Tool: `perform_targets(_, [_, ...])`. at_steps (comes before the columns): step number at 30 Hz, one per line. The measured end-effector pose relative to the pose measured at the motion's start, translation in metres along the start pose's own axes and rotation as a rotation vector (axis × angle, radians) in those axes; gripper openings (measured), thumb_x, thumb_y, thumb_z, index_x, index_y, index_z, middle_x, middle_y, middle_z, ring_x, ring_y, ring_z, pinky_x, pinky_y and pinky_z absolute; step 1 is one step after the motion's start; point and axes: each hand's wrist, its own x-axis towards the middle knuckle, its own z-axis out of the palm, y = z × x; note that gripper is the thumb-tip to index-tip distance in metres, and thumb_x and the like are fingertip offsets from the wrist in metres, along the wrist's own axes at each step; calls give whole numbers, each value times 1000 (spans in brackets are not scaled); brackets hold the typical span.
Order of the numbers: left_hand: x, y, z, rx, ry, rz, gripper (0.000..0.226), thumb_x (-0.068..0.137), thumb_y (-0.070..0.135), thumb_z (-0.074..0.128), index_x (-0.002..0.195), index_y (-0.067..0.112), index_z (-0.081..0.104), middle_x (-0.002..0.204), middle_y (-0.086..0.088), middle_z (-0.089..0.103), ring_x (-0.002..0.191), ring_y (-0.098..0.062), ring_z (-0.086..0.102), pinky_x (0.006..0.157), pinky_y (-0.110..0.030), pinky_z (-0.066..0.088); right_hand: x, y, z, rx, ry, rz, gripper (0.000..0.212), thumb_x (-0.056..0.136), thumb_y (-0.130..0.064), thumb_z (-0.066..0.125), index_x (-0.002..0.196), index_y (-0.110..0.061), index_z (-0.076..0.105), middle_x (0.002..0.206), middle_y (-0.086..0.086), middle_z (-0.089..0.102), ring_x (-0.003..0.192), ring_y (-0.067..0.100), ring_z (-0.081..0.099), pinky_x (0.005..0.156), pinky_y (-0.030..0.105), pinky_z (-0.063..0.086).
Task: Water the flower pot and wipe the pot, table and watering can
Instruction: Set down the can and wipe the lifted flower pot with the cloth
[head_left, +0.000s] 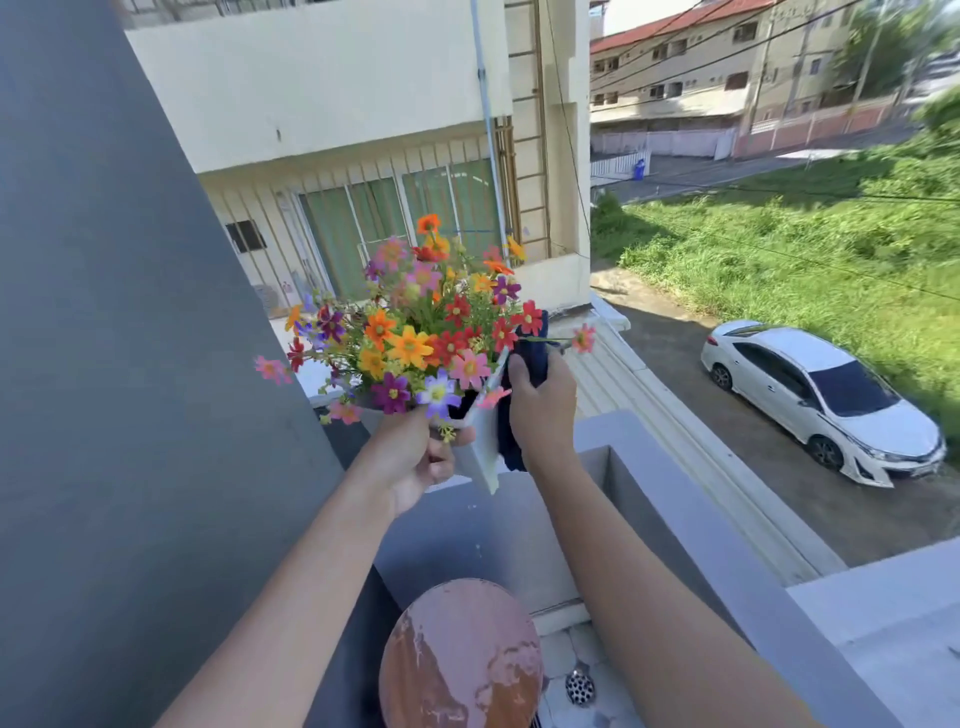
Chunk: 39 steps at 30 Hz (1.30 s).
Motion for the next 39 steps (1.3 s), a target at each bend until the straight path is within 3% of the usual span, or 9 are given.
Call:
perform_targets(5, [16, 5, 0, -51, 20, -30, 25, 111, 20, 34, 121, 21, 56, 100, -21, 72, 48, -6, 35, 43, -21, 21, -46, 2, -13, -29, -254, -104, 13, 97, -20, 62, 88, -19, 53, 77, 2, 53, 70, 20, 46, 66, 40, 37])
perform_targets(9, [21, 6, -5, -66, 8, -76, 22, 109, 19, 35, 118, 18, 56, 103, -20, 71, 47, -4, 35, 43, -19, 20, -75, 25, -20, -79, -335, -130, 7, 95, -16, 63, 96, -22, 59, 88, -4, 61, 81, 19, 54, 73, 40, 42])
perform_targets(15, [19, 4, -4, -138, 32, -85, 28, 111, 16, 29, 130, 18, 49, 116, -26, 71, 47, -6, 33, 41, -20, 22, -90, 47, -28, -98, -266, 120, 14, 97, -21, 63, 87, -22, 53, 79, 0, 59, 72, 20, 52, 71, 43, 41])
perform_targets(23, [7, -6, -1, -109, 15, -53, 47, 95, -7, 22, 122, 8, 56, 93, -21, 70, 48, -11, 32, 42, -23, 23, -46, -9, -16, 231, -174, 197, 16, 103, -19, 63, 100, -4, 59, 84, 8, 63, 72, 17, 60, 67, 34, 50])
perform_targets(25, [4, -7, 0, -106, -4, -71, 36, 97, -5, 32, 119, 8, 57, 91, -18, 70, 48, -9, 32, 42, -22, 22, -31, -20, -13, 317, -141, 216, 15, 104, -19, 64, 105, -5, 60, 88, 10, 65, 75, 21, 64, 69, 36, 53])
perform_targets(27, [2, -6, 1, -96, -9, -97, 28, 99, 0, 39, 121, 10, 52, 95, -16, 71, 48, -7, 30, 41, -22, 20, -17, -22, -12, 298, -124, 209, 12, 104, -21, 63, 109, -11, 65, 94, 9, 69, 83, 21, 67, 74, 36, 54])
perform_targets(29, [2, -8, 3, -107, 19, -116, 42, 96, -5, 26, 129, 10, 47, 97, -21, 72, 48, -9, 29, 40, -23, 20, -2, -22, -13, 319, -87, 263, 17, 103, -27, 65, 112, -13, 64, 98, 9, 70, 87, 24, 67, 77, 39, 54])
perform_targets(32, [-6, -9, 5, -101, 5, -129, 38, 101, 1, 21, 119, 14, 52, 95, -21, 72, 48, -9, 28, 39, -22, 19, 18, -19, -16, 318, -8, 329, 25, 101, -35, 69, 121, -21, 62, 106, 8, 72, 95, 27, 69, 82, 42, 56])
perform_targets(39, [-6, -6, 5, -106, -55, -144, 41, 99, 0, 23, 119, 12, 57, 100, -18, 74, 45, -6, 31, 37, -22, 19, 17, -9, -28, 148, -16, 212, 14, 103, -31, 61, 112, -20, 61, 100, 5, 66, 94, 27, 63, 81, 43, 51])
